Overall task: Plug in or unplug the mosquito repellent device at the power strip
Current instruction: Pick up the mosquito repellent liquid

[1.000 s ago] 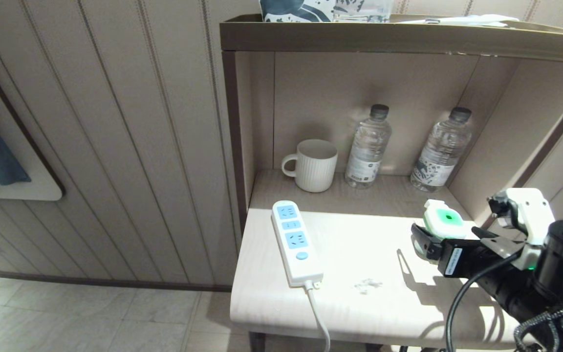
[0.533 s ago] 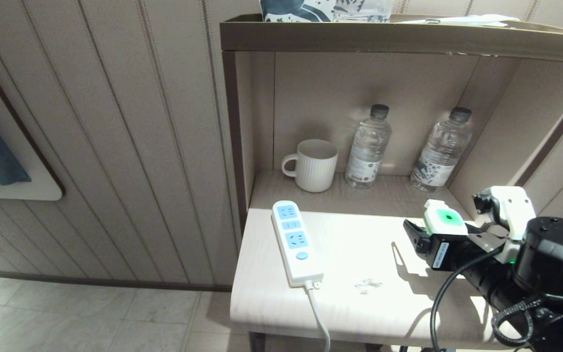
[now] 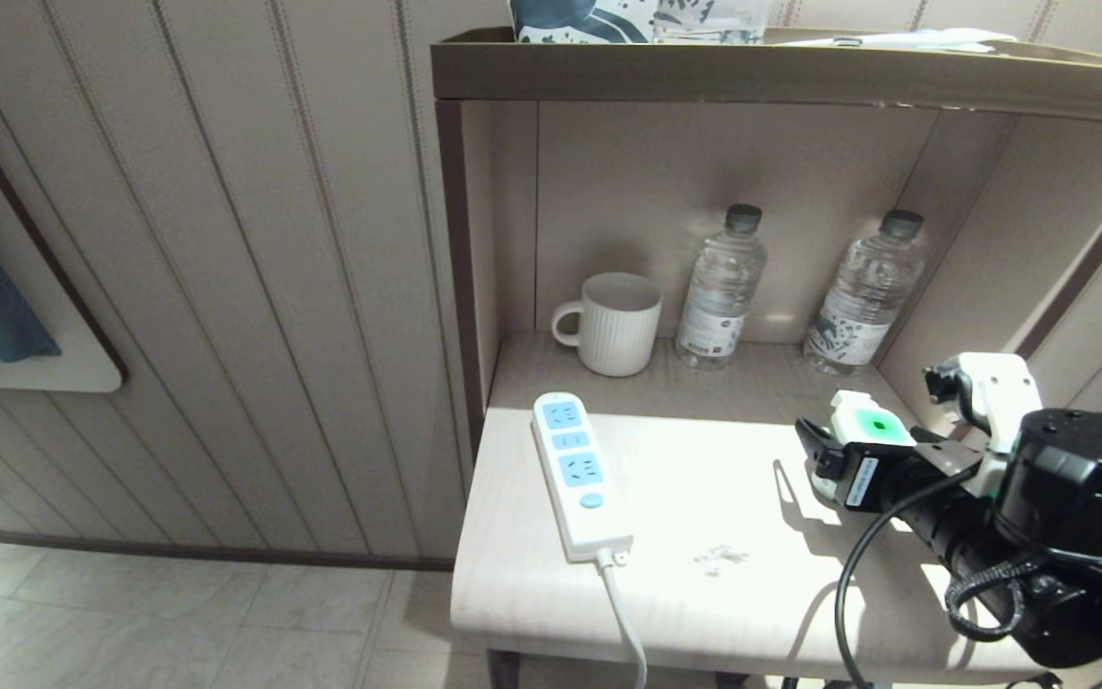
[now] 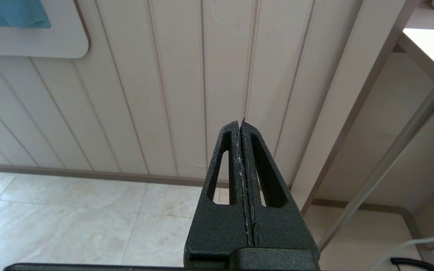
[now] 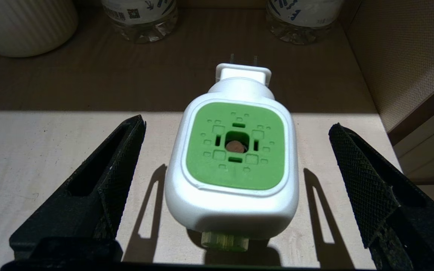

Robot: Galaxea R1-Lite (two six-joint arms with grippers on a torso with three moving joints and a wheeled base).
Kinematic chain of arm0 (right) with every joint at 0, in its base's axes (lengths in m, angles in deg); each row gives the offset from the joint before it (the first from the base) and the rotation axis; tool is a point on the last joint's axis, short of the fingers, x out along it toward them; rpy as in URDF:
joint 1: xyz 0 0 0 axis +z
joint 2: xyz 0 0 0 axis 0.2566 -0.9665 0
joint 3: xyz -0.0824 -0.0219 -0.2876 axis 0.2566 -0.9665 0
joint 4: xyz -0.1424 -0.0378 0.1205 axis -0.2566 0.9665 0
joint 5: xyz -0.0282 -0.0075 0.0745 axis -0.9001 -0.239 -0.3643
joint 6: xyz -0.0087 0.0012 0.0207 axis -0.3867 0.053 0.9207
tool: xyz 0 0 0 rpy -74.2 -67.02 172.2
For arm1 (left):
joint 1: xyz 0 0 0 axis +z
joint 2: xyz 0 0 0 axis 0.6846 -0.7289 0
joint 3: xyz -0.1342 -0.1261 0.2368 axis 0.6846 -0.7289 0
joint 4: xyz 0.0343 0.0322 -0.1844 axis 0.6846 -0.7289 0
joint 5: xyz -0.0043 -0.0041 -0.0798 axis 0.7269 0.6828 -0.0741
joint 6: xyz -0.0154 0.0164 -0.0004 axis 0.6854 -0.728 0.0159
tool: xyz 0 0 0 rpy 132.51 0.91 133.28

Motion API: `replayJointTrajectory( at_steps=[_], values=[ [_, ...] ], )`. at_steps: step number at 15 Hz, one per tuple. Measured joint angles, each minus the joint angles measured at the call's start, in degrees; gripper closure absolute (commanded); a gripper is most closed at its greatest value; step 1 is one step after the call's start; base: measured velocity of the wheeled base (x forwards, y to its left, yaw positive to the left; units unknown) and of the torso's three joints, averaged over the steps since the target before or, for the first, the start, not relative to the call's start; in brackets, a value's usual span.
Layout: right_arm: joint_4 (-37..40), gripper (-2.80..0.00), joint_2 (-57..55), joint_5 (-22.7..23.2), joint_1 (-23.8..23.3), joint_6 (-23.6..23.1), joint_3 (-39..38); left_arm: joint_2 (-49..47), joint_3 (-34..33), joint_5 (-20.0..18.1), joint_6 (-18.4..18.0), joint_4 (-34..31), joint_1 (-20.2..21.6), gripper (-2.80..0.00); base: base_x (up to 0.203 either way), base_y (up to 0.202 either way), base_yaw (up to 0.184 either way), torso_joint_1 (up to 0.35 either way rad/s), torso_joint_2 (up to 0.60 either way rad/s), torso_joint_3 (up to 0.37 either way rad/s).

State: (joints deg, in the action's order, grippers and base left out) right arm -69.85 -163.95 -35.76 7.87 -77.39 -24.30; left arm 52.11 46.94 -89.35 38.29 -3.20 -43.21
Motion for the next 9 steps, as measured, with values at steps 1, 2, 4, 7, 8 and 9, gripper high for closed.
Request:
replayJointTrajectory(
  at_steps=[1,2,4,7,8,9],
  values=[
    [0.01,-2.8,-0.17,0.07,-0.11,-0.02,0.29,0.0,0.0,0.01,0.0,0.0,0.0,0.0,0.0,0.0,0.0,0.0,0.0,0.0],
    [0.01,-2.8,-0.36,0.1,-0.23,-0.02,0.51,0.0,0.0,0.01,0.02,0.01,0.0,0.0,0.0,0.0,0.0,0.0,0.0,0.0],
    [0.0,-2.8,-0.97,0.13,-0.22,0.03,0.88,0.0,0.0,0.02,0.0,0.0,-0.02,0.0,0.0,0.0,0.0,0.0,0.0,0.0],
    [-0.11,-2.8,-2.24,0.11,-0.06,0.2,1.19,0.0,0.0,0.01,0.0,0.0,-0.02,0.0,0.0,0.0,0.0,0.0,0.0,0.0],
    [-0.7,-2.8,-2.62,0.11,-0.09,0.17,1.39,0.0,0.0,0.04,0.0,0.0,-0.02,0.0,0.0,0.0,0.0,0.0,0.0,0.0],
    [-0.92,-2.8,-2.91,0.11,-0.14,0.17,1.44,0.0,0.0,0.0,0.03,0.0,-0.02,0.0,0.0,0.0,0.0,0.0,0.0,0.0]
  ],
)
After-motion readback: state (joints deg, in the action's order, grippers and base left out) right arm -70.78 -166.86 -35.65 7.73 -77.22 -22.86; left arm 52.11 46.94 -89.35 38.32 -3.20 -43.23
